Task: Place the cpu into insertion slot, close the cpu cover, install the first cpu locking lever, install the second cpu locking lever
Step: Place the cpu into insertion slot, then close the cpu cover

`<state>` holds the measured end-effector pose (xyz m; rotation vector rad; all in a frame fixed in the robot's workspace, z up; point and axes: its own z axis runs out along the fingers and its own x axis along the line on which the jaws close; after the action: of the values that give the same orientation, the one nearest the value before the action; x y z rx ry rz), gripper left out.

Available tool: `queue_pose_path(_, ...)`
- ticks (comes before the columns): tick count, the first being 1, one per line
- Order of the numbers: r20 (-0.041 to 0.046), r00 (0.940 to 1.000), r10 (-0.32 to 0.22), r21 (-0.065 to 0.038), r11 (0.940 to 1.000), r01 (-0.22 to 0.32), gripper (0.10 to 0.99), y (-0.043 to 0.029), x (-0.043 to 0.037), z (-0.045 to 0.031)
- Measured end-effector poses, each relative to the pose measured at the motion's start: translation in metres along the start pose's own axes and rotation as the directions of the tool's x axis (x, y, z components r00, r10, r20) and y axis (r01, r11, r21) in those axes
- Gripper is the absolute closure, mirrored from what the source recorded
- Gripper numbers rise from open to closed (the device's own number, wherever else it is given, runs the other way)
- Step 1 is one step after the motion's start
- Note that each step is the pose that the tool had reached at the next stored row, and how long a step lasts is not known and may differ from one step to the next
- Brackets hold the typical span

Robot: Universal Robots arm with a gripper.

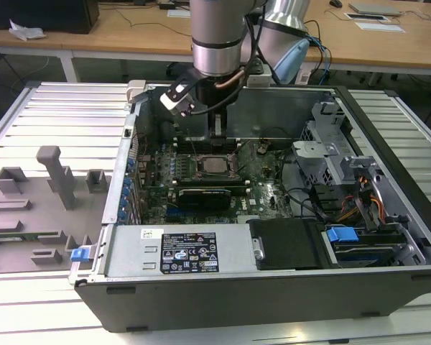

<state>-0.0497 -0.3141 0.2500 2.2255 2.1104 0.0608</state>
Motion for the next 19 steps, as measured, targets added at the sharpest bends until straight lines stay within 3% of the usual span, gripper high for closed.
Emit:
queue_pose_path(6, 0.0178, 0.9998, -0.001, -0.001, 1.0000, 0.001, 0.980, 0.0012, -0.0003, -0.0147)
queue_pose_path(19, 0.0211, 0.9998, -0.002, -0.001, 1.0000, 0.002, 0.980, 0.0013, -0.0003, -0.0156)
